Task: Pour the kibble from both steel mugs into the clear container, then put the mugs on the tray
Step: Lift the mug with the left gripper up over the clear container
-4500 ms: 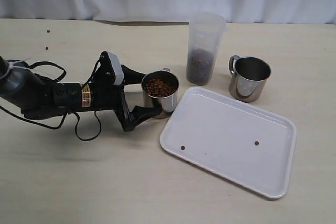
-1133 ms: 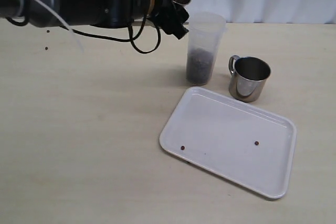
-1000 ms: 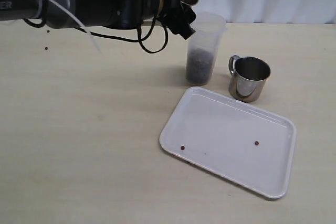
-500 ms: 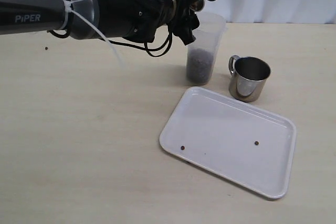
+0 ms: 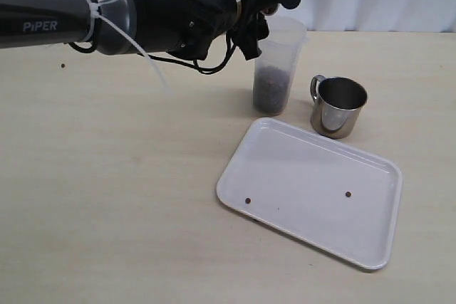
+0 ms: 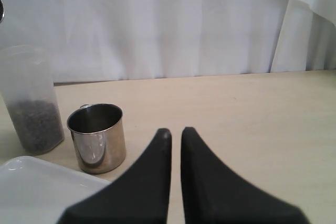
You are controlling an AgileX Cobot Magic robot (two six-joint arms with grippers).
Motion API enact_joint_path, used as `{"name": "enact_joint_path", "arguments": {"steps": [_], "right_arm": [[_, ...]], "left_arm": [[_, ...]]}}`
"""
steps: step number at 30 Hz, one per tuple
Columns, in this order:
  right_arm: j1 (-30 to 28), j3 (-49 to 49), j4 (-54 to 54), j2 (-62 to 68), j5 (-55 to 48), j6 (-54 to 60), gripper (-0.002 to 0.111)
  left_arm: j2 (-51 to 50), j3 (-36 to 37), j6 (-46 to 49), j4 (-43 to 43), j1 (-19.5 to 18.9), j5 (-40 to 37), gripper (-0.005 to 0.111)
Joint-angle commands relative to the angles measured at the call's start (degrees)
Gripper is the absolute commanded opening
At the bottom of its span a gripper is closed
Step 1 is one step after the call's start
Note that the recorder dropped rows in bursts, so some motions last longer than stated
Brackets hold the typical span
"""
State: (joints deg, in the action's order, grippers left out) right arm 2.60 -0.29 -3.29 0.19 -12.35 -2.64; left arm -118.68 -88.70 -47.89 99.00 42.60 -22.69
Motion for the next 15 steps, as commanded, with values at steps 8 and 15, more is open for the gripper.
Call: {"name": "enact_joint_path", "arguments": {"steps": [8,15], "right_arm": [[0.2,0.3,-0.2,-0.2,0.1,0.6,0.005],[0.2,0.3,-0.2,-0.2,0.1,0.6,0.005]], "left_arm": [[0.2,-3.0,3.1,0.9,0.0,0.5,0.000],[-2.1,-4.8,5.8,0.9,0.8,-3.7,0.000]]}}
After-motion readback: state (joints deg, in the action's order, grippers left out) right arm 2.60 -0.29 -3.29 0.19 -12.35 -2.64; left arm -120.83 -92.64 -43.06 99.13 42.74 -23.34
